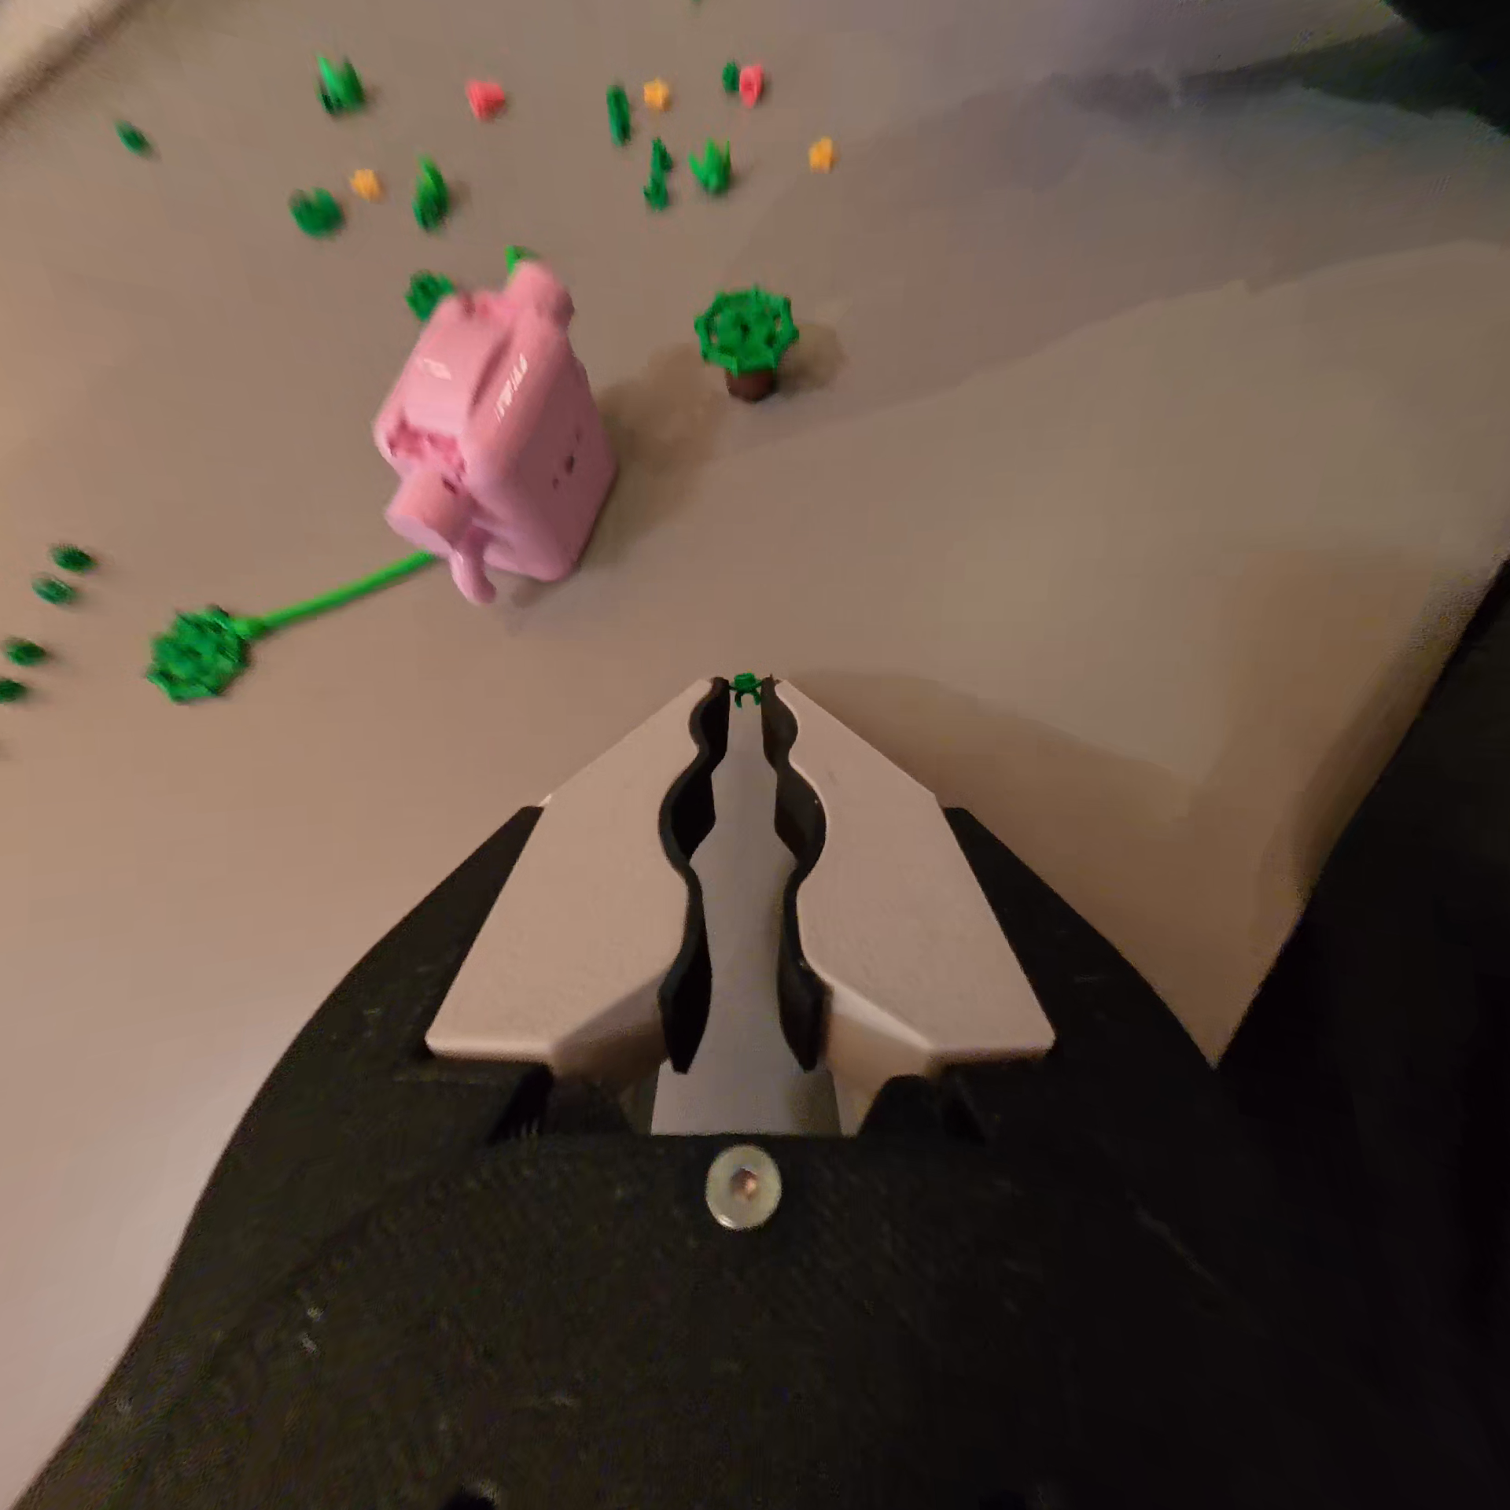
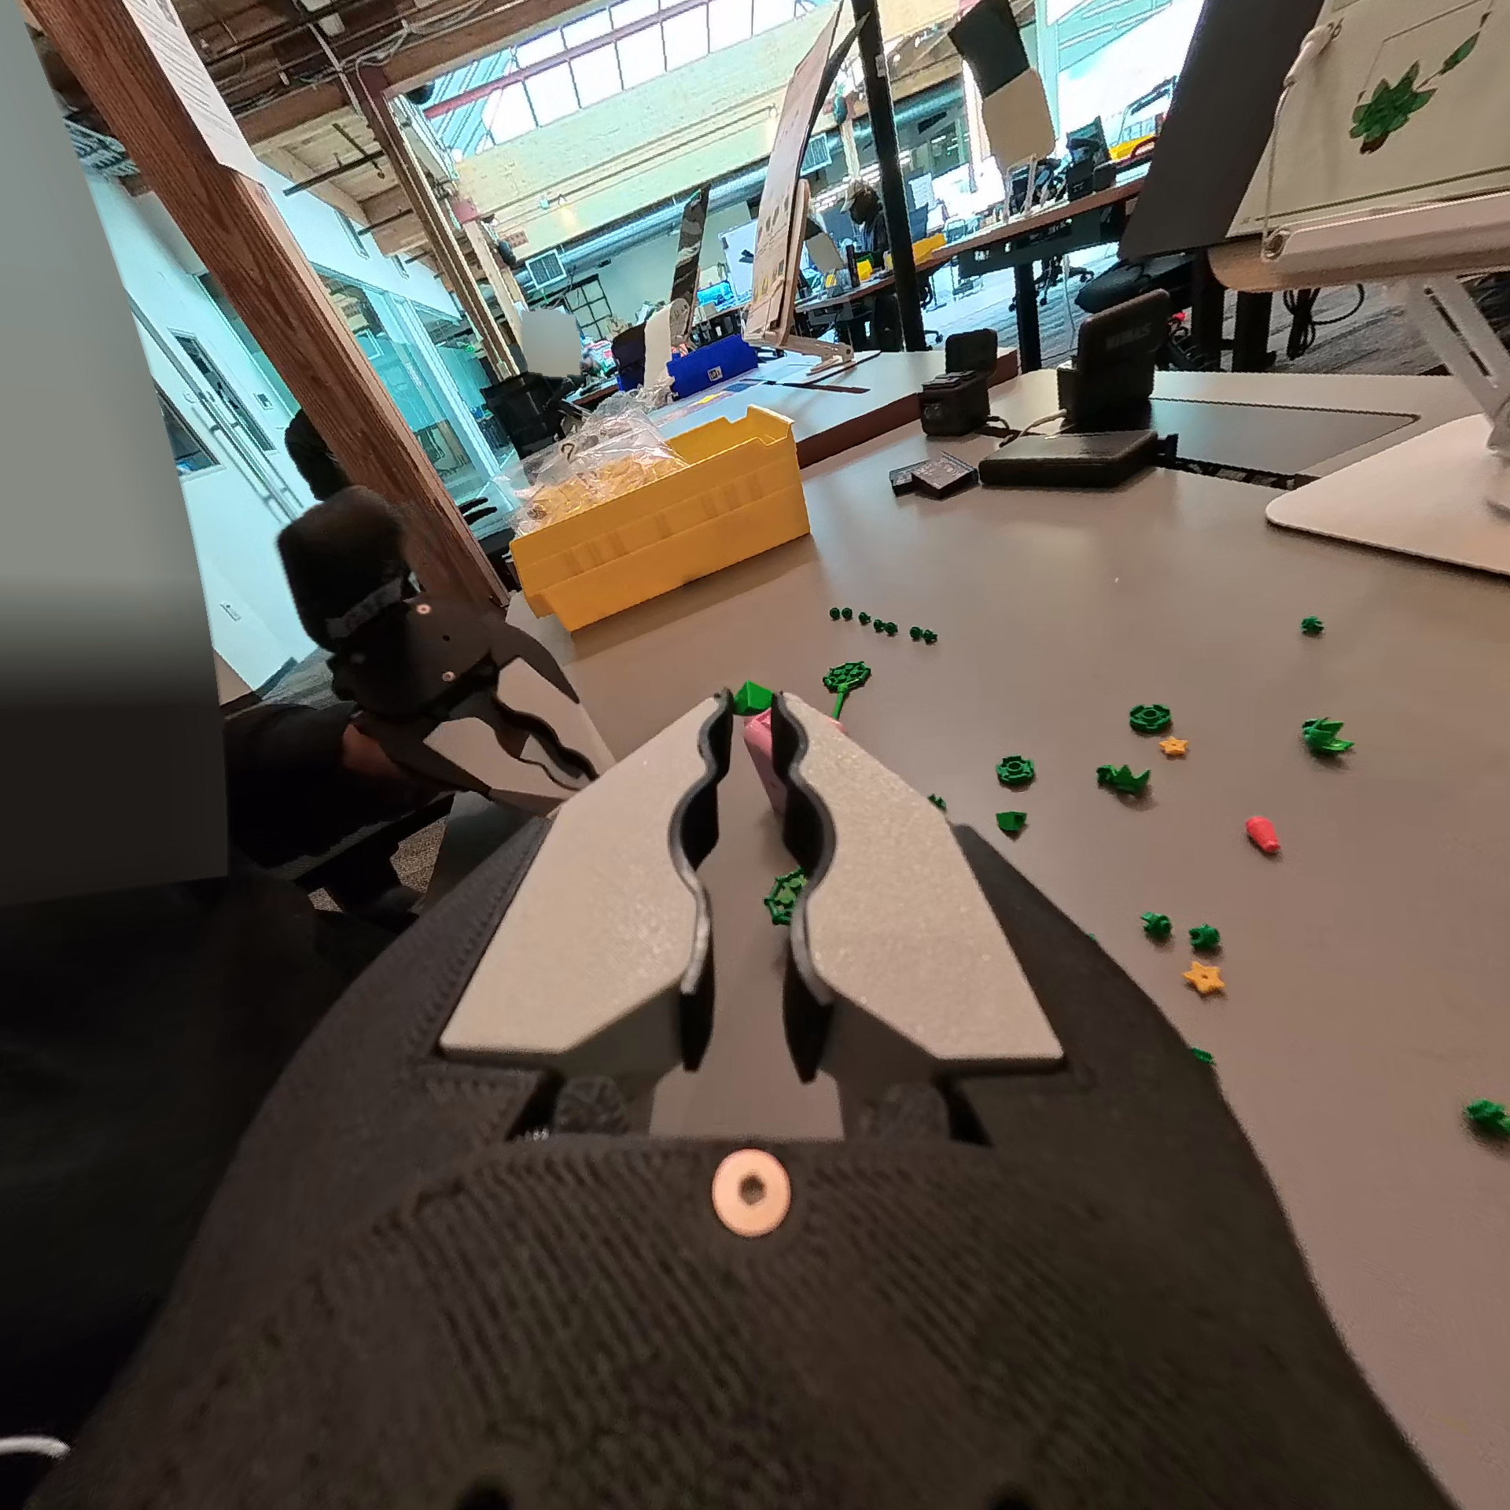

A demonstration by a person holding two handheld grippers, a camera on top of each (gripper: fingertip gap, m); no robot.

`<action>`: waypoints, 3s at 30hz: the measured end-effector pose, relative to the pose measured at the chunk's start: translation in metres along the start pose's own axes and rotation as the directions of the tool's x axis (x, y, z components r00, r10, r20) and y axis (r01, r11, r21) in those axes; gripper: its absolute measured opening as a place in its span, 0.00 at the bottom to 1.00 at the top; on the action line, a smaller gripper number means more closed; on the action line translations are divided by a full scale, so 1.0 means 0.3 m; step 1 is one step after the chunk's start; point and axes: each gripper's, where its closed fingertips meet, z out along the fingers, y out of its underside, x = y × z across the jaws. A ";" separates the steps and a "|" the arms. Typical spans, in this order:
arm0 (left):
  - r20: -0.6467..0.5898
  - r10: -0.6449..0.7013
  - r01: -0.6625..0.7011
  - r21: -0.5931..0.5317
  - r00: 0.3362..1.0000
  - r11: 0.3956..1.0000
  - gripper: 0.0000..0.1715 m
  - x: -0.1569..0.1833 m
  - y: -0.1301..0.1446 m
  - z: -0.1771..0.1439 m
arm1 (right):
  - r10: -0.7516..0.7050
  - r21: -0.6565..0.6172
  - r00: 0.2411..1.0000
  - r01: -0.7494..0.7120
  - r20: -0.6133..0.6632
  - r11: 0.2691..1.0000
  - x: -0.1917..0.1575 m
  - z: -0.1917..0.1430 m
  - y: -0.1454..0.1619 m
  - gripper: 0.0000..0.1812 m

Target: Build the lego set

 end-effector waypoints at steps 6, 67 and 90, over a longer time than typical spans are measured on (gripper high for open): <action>0.100 0.181 -0.194 0.141 0.978 0.971 0.03 0.021 -0.149 0.027 | 0.015 -0.051 0.999 -0.012 0.046 0.999 -0.024 0.028 0.041 0.04; -0.144 0.161 -0.158 0.031 0.976 0.987 0.03 0.130 -0.051 0.105 | -0.192 -0.565 0.934 0.336 0.301 0.753 -0.182 0.121 0.465 0.04; -0.149 0.039 -0.025 0.093 0.988 0.995 0.03 0.077 -0.083 0.086 | -0.345 -0.747 0.919 0.365 0.192 0.555 -0.079 0.018 0.483 0.04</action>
